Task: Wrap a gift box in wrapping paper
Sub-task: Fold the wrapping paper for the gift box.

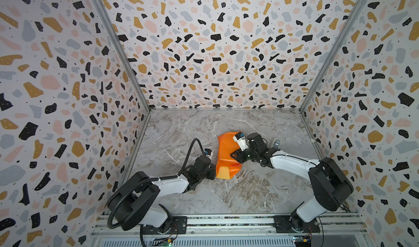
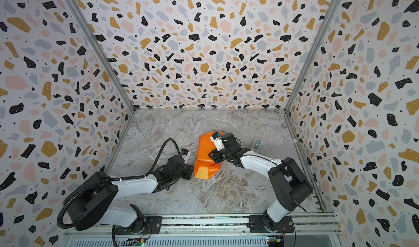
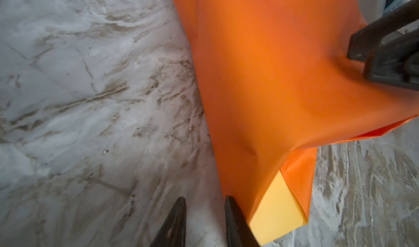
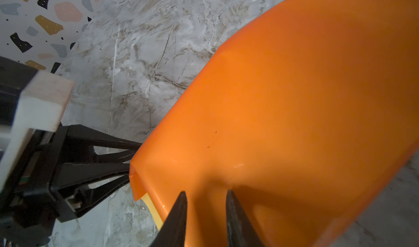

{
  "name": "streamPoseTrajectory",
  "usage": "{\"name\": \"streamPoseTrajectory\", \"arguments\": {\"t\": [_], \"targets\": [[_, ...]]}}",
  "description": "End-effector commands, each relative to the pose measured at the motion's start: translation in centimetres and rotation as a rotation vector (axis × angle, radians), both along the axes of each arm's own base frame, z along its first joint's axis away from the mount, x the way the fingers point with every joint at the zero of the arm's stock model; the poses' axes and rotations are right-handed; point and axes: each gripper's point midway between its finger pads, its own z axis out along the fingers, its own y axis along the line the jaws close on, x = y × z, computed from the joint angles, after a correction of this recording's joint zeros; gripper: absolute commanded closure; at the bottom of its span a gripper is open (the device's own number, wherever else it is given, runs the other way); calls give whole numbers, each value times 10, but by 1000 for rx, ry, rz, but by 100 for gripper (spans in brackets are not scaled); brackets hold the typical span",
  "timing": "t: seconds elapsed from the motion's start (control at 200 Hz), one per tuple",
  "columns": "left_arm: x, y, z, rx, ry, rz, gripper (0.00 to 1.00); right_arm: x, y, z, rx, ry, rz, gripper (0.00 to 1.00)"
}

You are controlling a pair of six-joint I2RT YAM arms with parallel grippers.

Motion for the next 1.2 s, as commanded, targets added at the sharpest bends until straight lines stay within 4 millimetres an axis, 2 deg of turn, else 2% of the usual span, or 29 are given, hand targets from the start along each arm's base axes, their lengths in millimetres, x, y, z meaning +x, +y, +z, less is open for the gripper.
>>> {"name": "streamPoseTrajectory", "arguments": {"t": [0.0,0.481,1.196], "targets": [[8,-13,16,-46,-39,-8,70,-11,-1,-16,-24,58,13,70],[6,-30,23,-85,-43,-34,70,-15,-4,-19,-29,65,5,71],[20,-44,23,-91,-60,-38,72,-22,-2,-26,-35,80,11,71]]}}
